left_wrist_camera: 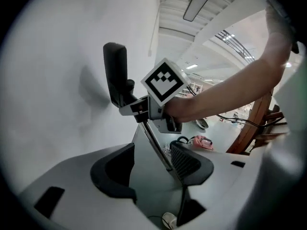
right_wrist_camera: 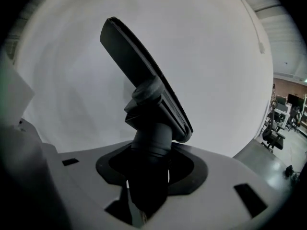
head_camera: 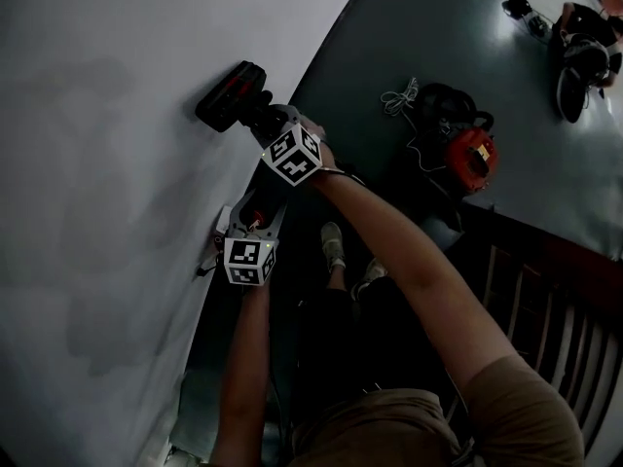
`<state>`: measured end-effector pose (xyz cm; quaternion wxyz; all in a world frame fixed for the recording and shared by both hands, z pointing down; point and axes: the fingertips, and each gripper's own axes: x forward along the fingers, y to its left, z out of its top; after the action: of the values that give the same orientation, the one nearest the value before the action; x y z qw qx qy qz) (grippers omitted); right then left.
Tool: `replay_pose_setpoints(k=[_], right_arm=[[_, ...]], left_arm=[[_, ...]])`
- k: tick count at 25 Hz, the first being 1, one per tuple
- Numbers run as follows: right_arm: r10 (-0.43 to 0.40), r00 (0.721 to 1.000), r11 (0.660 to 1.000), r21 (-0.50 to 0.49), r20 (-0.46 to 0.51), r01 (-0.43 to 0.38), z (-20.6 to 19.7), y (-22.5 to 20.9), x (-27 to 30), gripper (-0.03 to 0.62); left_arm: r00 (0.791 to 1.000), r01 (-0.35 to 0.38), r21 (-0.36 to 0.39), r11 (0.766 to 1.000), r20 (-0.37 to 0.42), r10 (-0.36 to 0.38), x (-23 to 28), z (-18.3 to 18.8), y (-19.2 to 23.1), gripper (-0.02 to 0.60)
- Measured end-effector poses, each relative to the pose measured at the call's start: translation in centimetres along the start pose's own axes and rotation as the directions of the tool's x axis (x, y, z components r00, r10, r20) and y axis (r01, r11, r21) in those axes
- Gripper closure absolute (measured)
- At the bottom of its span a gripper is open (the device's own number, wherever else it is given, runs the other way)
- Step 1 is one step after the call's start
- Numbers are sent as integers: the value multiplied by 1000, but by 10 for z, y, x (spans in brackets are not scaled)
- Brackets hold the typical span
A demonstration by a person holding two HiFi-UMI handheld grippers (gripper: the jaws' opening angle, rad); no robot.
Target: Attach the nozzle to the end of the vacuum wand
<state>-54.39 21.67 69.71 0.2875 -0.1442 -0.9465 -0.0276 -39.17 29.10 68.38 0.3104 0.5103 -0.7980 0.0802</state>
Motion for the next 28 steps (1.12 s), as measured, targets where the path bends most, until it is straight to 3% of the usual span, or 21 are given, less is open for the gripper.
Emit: replay_pose_setpoints(k=[7, 11, 16, 21, 25, 28], right_arm=[[-38, 999, 999, -32, -8, 37, -20, 23, 32, 413], [31, 999, 996, -79, -18, -33, -30, 34, 19, 365], [73, 997, 997, -29, 17, -72, -45, 25, -26, 321], [-38, 989, 993, 117, 140, 22, -65, -15, -107, 321], [-173, 959, 958, 264, 226, 111, -82, -57, -206, 321], [-255, 932, 936, 306, 256, 172, -93, -86, -289, 321]], left_arm=[[998, -54, -41, 998, -15, 54, -25, -45, 18, 350], [998, -59, -51, 997, -26, 58, -27, -55, 13, 350], [998, -51, -70, 996, -28, 49, -24, -44, -2, 350], [1000, 4, -67, 998, 12, -4, -2, -15, -21, 350], [997, 60, -29, 998, 49, -59, 19, 14, -49, 350], [990, 109, -10, 994, 88, -108, 35, 38, -79, 350]])
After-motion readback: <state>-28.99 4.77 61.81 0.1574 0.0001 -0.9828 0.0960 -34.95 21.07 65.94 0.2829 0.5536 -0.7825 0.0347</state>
